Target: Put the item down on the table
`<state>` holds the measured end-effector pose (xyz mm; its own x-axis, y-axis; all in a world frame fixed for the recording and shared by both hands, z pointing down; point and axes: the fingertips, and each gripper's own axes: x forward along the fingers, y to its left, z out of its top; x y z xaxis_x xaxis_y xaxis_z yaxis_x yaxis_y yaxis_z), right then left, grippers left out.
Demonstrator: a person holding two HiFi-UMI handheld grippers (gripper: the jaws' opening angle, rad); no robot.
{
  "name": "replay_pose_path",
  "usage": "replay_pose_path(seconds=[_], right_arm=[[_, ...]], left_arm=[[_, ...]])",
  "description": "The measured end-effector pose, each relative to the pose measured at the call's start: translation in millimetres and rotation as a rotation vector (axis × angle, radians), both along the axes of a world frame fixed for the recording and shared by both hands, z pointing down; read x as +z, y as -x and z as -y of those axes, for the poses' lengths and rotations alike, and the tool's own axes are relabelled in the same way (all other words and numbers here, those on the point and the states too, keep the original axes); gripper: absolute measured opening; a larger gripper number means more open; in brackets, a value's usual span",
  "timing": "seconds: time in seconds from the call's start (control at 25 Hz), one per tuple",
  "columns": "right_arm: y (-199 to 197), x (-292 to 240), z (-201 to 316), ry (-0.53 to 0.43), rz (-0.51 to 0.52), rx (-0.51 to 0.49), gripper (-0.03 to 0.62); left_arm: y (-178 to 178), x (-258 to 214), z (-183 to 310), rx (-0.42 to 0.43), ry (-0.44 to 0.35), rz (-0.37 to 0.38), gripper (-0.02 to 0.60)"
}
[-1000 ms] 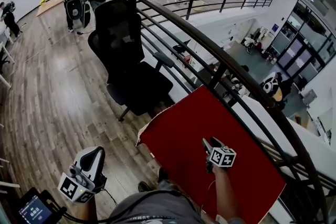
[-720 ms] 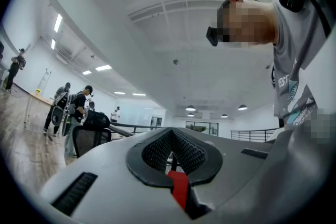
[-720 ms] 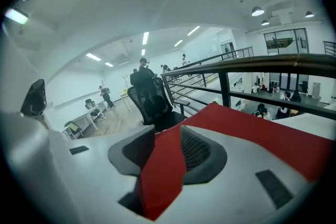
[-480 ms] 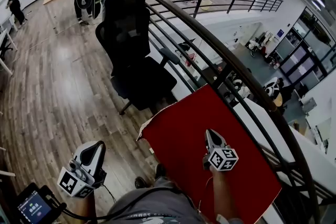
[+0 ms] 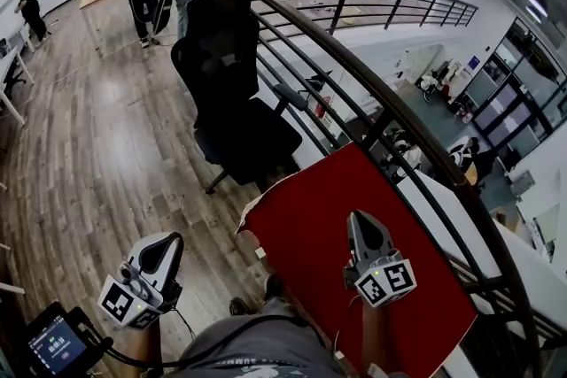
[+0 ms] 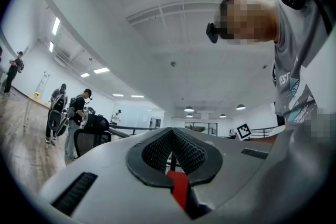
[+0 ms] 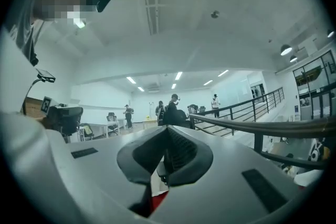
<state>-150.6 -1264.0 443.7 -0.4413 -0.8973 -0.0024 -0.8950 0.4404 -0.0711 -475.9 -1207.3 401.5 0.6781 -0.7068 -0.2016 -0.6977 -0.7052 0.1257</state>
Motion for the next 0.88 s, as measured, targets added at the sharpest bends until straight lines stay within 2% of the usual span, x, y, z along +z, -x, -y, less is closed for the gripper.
replay_pose_path(seconds=[0.16, 0.32, 0.44, 0.56, 0.76, 0.88], right_arm=[[36.1, -38.9, -45.0, -0.071, -0.024, -0.042, 0.003], [53.5, -55.2, -93.6, -0.116, -0.049, -0.074, 0.003], [53.9, -55.1, -137.8, -0.136, -0.061, -0.093, 0.003], [49.0, -53.1, -173.4, -0.161, -0.067, -0.101, 0.003], [33.4, -62.3, -223.2, -0.17, -0.054, -0.112, 0.003], [16.3, -60.9, -271.0, -0.167, -0.046, -0.122, 0.003]], left_arm=[[19.8, 0.7, -27.3, 0.015, -0.027, 0.041, 0.002], [17.4, -4.9, -55.2, 0.026, -0.032, -0.002, 0.002], [11.5, 11.1, -90.4, 0.028, -0.047, 0.036, 0.002], [2.1, 11.8, -123.7, 0.027, -0.076, 0.029, 0.002], [-12.0, 4.9, -174.4, 0.002, -0.07, 0.034, 0.002], [-29.8, 0.2, -222.0, -0.012, -0.074, 0.029, 0.002]])
